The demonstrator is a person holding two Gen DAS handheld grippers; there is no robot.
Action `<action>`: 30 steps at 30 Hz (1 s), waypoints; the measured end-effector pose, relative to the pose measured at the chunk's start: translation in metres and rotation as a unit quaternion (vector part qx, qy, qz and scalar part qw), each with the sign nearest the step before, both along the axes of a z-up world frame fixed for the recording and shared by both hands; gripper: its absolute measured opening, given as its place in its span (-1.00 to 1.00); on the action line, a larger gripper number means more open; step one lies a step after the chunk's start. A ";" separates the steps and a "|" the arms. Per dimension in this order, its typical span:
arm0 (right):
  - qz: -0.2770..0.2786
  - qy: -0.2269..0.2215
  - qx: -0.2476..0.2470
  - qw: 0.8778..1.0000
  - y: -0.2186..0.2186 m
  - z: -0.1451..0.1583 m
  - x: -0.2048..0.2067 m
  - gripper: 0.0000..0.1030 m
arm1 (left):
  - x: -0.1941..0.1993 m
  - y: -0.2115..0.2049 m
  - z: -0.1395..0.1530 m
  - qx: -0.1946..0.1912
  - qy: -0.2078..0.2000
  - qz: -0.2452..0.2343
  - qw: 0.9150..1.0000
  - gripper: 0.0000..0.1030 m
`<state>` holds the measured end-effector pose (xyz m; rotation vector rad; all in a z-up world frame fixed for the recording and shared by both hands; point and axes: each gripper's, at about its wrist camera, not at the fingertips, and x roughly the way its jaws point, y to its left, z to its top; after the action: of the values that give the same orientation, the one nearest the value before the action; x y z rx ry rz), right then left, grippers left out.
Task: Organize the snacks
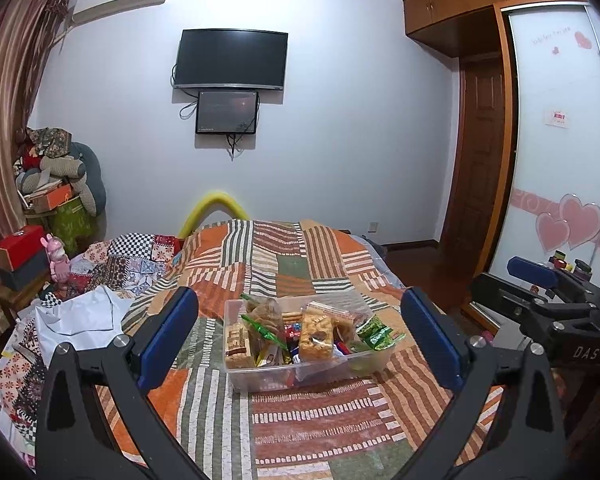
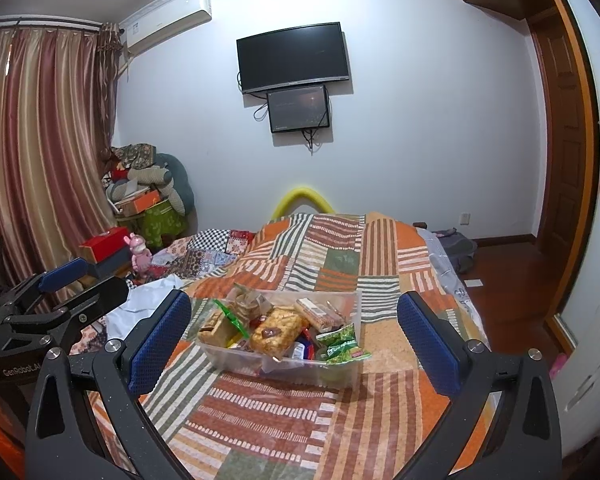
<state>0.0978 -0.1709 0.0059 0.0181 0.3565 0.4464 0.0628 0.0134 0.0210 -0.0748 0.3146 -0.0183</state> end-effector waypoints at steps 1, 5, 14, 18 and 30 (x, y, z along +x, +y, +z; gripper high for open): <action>0.000 -0.001 0.000 1.000 0.000 0.000 0.000 1.00 | 0.000 0.000 0.000 -0.002 0.000 0.000 1.000 0.99; 0.000 -0.002 -0.001 1.000 0.000 0.001 -0.002 1.00 | -0.001 0.000 0.000 -0.002 0.000 0.000 1.000 0.99; -0.002 -0.003 -0.004 1.000 -0.001 0.002 -0.003 1.00 | -0.001 0.000 0.001 -0.001 0.000 -0.002 1.000 0.99; -0.003 -0.005 -0.004 1.000 -0.002 0.004 -0.004 1.00 | 0.000 0.000 0.000 -0.001 0.002 -0.002 1.000 0.99; -0.005 -0.005 -0.004 1.000 -0.003 0.004 -0.003 1.00 | 0.004 0.000 -0.002 -0.006 0.005 -0.014 1.000 0.99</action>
<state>0.0945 -0.1739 0.0100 0.0095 0.3480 0.4356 0.0666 0.0137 0.0191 -0.0819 0.3265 -0.0479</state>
